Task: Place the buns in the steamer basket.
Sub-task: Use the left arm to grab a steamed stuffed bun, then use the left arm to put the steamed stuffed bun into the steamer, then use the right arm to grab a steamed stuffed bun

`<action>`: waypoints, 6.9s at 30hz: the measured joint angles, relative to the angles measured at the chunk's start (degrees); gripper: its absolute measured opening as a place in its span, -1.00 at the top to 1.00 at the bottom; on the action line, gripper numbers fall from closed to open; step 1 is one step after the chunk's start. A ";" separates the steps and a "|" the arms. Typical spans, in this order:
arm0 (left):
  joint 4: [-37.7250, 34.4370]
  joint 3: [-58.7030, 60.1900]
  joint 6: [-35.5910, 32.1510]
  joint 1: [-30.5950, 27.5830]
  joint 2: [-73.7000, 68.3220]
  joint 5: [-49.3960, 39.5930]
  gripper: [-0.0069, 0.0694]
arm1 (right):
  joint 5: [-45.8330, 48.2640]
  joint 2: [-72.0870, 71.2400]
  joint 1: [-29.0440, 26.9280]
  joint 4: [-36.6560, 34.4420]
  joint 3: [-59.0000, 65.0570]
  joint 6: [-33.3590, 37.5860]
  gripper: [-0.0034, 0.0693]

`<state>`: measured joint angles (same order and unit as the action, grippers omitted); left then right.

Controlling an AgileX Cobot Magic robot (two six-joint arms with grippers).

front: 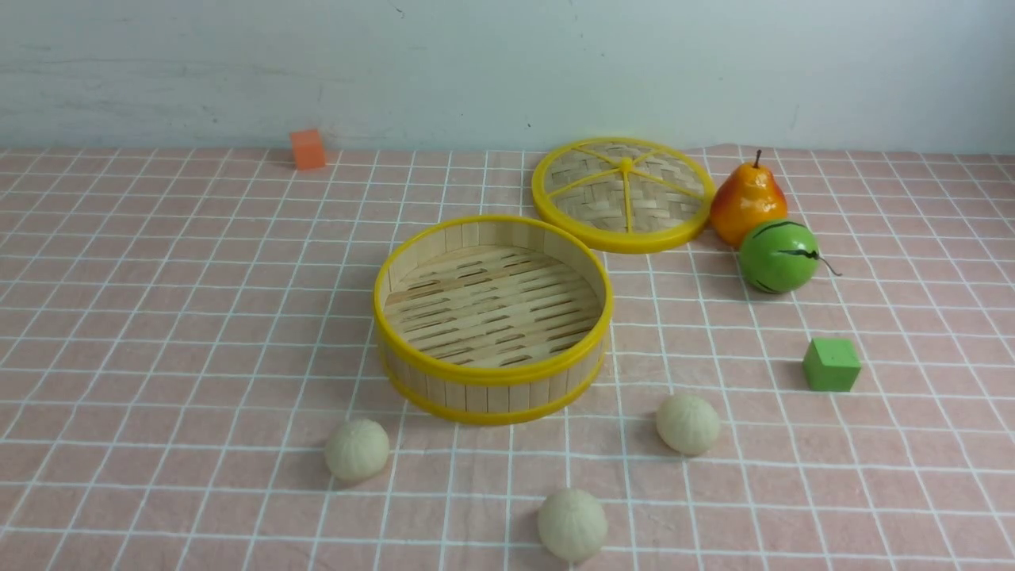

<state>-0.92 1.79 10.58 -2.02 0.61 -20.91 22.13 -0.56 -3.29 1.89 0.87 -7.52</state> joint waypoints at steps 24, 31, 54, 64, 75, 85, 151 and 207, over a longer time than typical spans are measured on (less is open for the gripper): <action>-55.30 0.00 31.80 0.00 0.00 6.10 0.20 | 0.00 0.00 0.00 0.00 0.00 0.00 0.25; -54.83 -5.09 16.43 0.00 0.00 -0.49 0.20 | 0.00 0.00 0.00 0.00 0.00 0.00 0.25; -6.00 -59.18 -14.48 7.63 -52.68 -46.56 0.85 | 0.00 0.00 0.00 0.00 0.00 0.00 0.25; 0.92 -69.00 -10.58 23.13 -75.37 -45.40 0.84 | 0.00 0.00 0.00 0.00 0.00 0.00 0.25; 2.39 -79.52 -5.06 25.51 -101.26 -40.15 -0.12 | 0.00 0.00 0.00 0.00 0.00 0.00 0.25; 2.45 -81.27 -3.08 25.51 -110.40 -33.18 -0.42 | 0.00 0.00 0.00 0.00 0.00 0.00 0.25; 7.12 -85.56 5.82 27.80 -62.59 -46.96 0.50 | 0.00 0.00 0.00 0.00 0.00 0.00 0.25; 1.47 -36.64 7.15 27.80 -32.10 -14.03 0.86 | 26.46 44.65 2.19 -31.14 -46.51 39.31 0.96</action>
<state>0.55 -34.84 17.73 25.78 -31.49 -34.94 48.59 44.09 -1.10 -29.24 -45.64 31.79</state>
